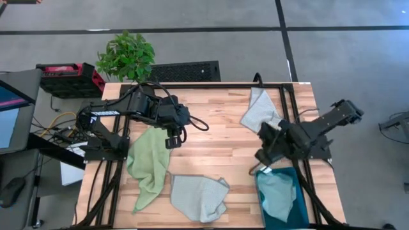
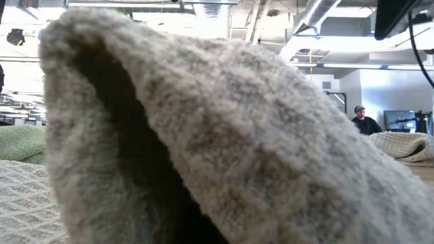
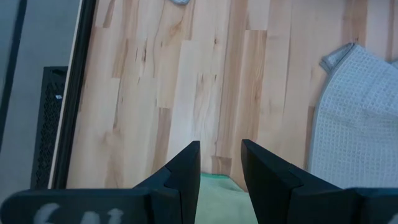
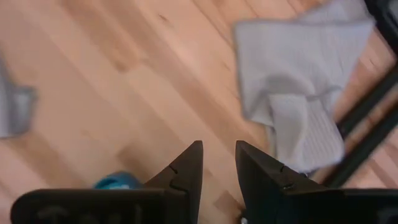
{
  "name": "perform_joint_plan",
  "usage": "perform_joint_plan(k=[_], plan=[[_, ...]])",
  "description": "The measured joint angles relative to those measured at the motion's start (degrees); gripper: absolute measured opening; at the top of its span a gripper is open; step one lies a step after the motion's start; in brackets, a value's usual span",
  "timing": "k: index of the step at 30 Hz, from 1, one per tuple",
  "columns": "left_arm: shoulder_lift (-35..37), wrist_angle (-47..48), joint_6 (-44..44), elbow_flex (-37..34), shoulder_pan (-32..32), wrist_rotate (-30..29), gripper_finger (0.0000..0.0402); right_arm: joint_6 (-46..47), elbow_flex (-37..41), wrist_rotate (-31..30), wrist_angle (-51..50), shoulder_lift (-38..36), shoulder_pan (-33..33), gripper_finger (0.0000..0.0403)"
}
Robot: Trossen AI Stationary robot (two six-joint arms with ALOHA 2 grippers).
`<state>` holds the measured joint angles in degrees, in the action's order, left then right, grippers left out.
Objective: Fold microfiber towels
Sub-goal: Fold the top gray microfiber towel
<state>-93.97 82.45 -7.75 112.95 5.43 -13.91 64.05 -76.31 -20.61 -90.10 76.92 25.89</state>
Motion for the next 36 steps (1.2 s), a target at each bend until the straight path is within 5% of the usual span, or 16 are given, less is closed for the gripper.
perform_joint_plan(k=[12, 23, 36], plan=[[0.00, 0.94, 0.57, 0.00, 0.00, 0.02, 0.0109, -14.36, 7.32, 4.25, 0.89, 0.85, -18.45, 0.0118], [0.00, 0.86, 1.73, 0.00, 0.00, 0.02, 0.0109, -35.76, 7.28, 10.04, 6.15, 12.22, -37.17, 0.0118], [0.00, 0.86, 1.68, 0.00, 0.00, 0.02, 0.0109, -61.61, 7.23, 10.01, 10.07, 28.06, -42.56, 0.0118]])
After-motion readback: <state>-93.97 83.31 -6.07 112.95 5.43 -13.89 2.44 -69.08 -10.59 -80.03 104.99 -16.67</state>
